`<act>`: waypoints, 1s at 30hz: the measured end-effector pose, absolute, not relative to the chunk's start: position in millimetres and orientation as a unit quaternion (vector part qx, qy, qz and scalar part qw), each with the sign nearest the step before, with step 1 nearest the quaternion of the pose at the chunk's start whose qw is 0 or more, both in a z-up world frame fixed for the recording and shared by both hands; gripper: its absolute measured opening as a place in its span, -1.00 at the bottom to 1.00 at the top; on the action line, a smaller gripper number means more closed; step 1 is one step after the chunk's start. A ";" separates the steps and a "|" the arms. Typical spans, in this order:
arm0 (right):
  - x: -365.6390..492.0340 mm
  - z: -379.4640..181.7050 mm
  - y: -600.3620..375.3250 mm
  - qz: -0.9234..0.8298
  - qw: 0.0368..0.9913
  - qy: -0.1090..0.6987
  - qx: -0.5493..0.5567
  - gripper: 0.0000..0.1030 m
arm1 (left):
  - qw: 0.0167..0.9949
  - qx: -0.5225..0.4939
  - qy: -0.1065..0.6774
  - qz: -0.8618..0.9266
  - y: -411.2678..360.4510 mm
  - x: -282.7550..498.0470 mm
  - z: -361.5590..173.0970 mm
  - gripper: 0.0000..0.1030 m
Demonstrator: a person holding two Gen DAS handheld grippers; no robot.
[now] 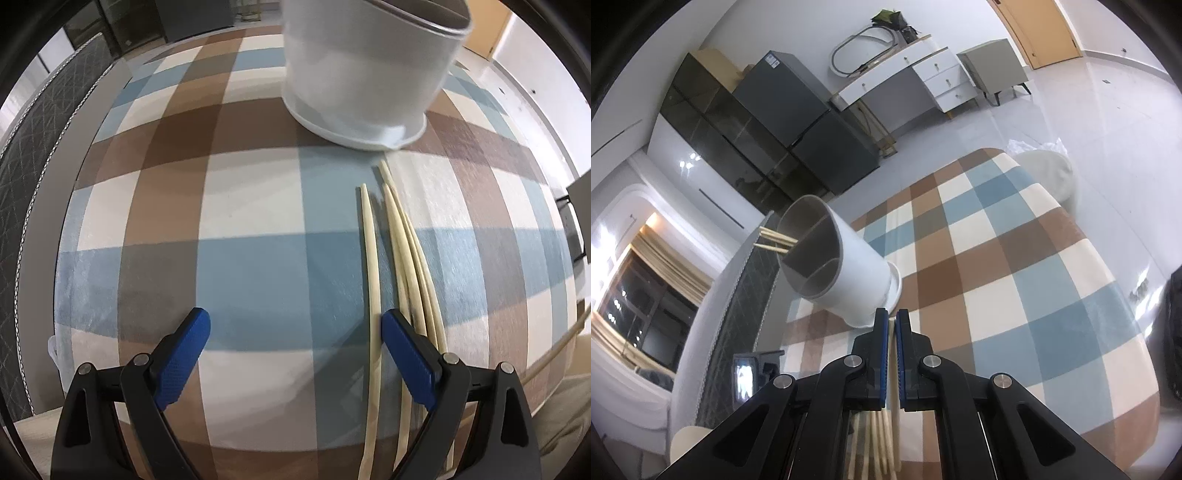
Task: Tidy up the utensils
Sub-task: 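Lift the chopstick with the right tool while the left tool grasps another chopstick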
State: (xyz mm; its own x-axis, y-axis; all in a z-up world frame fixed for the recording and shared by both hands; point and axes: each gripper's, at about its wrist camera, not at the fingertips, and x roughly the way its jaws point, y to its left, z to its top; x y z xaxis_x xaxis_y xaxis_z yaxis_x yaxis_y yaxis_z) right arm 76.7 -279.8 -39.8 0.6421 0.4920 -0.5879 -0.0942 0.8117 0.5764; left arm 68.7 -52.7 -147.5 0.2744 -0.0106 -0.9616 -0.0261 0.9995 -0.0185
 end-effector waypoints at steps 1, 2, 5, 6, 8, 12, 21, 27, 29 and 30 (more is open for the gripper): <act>77.0 -39.7 -279.8 0.169 0.870 0.387 0.256 -0.93 | 0.799 -0.018 0.602 0.008 -51.4 71.9 -147.2 0.77; 76.7 -39.6 -279.6 0.169 0.870 0.387 0.256 -0.93 | 0.798 -0.020 0.602 0.010 -50.5 75.5 -147.3 0.77; 77.3 -39.2 -278.5 0.167 0.872 0.385 0.250 -0.93 | 0.796 -0.020 0.605 0.013 -51.2 88.4 -146.9 0.77; 77.8 -39.3 -278.1 0.167 0.873 0.384 0.250 -0.93 | 0.797 -0.019 0.603 0.014 -51.4 92.1 -146.4 0.77; 79.2 -39.8 -278.2 0.167 0.873 0.385 0.251 -0.93 | 0.800 -0.017 0.599 0.013 -54.2 104.0 -144.8 0.70; 83.5 -41.3 -278.8 0.168 0.870 0.387 0.256 -0.93 | 0.808 -0.004 0.589 -0.011 -65.5 118.4 -142.3 0.40; 89.1 -39.0 -269.3 0.173 0.873 0.386 0.242 -0.93 | 0.799 0.002 0.595 -0.088 -91.6 147.2 -135.1 -1.00; 85.2 -34.6 -264.9 0.171 0.883 0.377 0.223 -0.93 | 0.840 -0.045 0.532 -0.093 -75.0 130.1 -102.0 -1.00; 80.6 -30.7 -261.4 0.173 0.888 0.369 0.213 -0.93 | 0.858 -0.053 0.503 -0.094 -71.5 118.1 -82.0 -1.00; 79.3 -29.3 -259.8 0.174 0.890 0.366 0.209 -0.93 | 0.865 -0.057 0.489 -0.093 -69.3 111.7 -72.4 -1.00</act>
